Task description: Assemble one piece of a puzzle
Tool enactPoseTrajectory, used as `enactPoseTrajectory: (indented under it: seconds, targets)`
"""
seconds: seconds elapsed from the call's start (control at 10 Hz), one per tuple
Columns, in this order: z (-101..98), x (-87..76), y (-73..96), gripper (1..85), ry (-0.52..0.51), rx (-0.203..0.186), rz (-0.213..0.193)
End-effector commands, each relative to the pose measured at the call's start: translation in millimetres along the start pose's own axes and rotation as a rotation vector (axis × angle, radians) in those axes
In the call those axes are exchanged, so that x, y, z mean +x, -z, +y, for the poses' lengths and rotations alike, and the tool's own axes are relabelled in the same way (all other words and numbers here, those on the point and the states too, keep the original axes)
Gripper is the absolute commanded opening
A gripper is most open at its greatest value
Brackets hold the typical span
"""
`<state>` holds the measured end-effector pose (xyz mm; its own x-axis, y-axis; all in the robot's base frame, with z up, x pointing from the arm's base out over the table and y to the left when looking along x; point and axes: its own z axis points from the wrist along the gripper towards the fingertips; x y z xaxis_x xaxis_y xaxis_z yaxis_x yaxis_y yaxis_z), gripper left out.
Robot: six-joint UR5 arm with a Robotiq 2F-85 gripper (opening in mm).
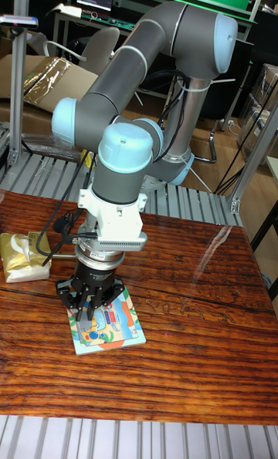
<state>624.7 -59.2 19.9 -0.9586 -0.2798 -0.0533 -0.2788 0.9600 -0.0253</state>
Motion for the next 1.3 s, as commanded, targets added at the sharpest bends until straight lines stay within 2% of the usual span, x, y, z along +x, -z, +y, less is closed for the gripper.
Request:
enactPoseTrajectory:
  seconds: [0.0,0.9,1.2]
  targets:
    - [2.6,-2.9,0.3,26.3,-0.023,-0.012,-0.010]
    - [4.8,-3.8,0.3,26.3,-0.024,-0.018,-0.013]
    - [2.5,-3.3,0.9,26.3,-0.025,-0.009,-0.012]
